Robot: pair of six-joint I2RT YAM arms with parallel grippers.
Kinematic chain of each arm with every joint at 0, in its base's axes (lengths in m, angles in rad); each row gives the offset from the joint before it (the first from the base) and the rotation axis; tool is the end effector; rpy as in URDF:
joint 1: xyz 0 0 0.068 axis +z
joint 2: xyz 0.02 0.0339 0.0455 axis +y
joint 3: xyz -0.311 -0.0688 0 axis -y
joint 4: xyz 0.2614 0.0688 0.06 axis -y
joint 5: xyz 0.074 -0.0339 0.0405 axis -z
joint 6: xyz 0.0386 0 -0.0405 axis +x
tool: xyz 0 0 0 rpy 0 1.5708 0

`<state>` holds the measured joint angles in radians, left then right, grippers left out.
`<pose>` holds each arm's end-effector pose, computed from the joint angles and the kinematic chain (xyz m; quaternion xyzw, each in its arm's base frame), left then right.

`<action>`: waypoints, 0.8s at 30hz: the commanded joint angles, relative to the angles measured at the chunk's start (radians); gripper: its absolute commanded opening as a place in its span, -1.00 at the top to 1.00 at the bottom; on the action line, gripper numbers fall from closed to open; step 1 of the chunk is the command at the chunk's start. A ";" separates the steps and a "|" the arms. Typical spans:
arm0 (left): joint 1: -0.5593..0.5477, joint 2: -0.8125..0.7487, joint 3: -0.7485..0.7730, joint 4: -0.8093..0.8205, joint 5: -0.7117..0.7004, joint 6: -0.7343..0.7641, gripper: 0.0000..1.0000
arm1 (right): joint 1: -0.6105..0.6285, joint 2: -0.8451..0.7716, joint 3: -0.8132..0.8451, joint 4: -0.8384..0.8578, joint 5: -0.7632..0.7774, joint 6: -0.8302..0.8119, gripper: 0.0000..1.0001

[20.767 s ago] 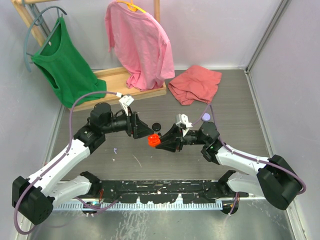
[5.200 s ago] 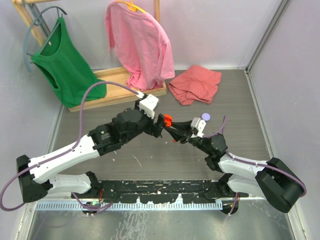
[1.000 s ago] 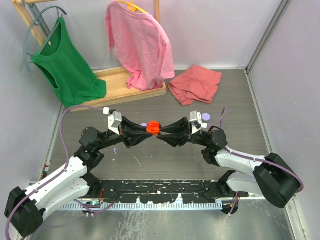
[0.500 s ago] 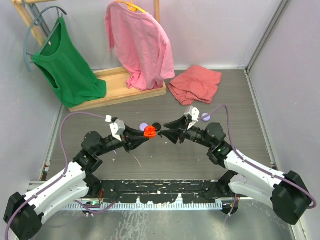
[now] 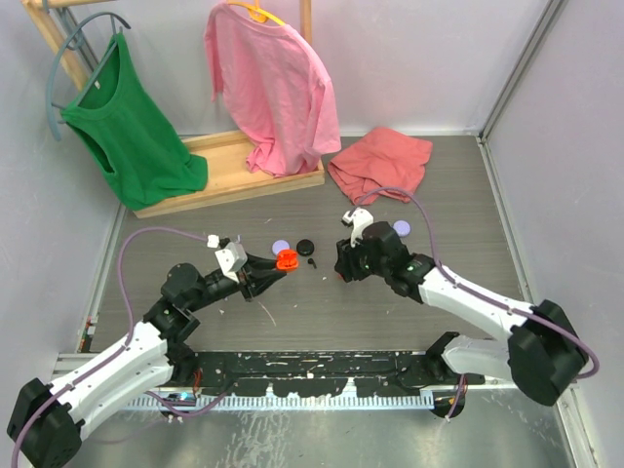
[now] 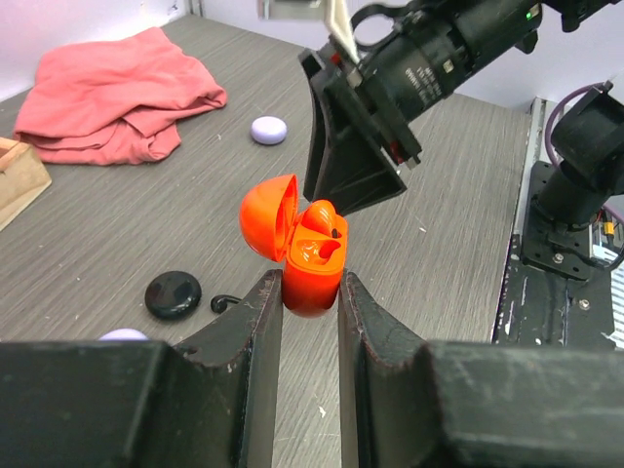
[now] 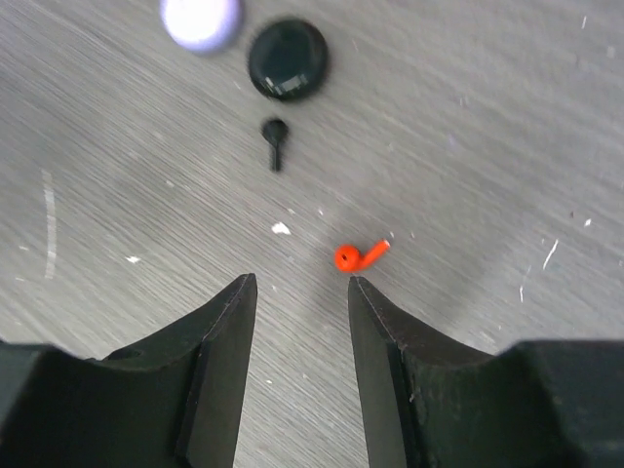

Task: Insert the wireless bluetooth earbuds into the charging case
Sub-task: Pick up the earbud from the center of the board.

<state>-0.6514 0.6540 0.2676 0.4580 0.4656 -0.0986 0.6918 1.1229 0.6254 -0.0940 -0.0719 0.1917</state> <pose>0.1057 -0.1024 0.2675 0.3434 0.5917 -0.4071 0.6051 0.1808 0.1534 0.2591 -0.2346 0.8503 0.2296 0.4113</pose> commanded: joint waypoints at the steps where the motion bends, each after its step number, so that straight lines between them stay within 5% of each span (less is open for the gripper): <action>1: 0.006 -0.020 -0.009 0.052 -0.025 0.029 1.00 | -0.001 0.088 0.072 -0.066 0.075 -0.062 0.02; 14: 0.006 -0.033 -0.007 0.032 -0.011 0.031 0.99 | -0.032 0.438 0.261 -0.035 0.030 -0.114 -0.15; 24: 0.006 -0.034 -0.002 0.019 -0.008 0.034 1.00 | -0.048 0.513 0.274 -0.126 -0.004 -0.077 -0.22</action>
<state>-0.6514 0.6365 0.2531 0.4488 0.4576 -0.0872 0.6460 1.6398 0.8635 -0.1738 -0.0525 0.0925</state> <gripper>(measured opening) 0.251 0.605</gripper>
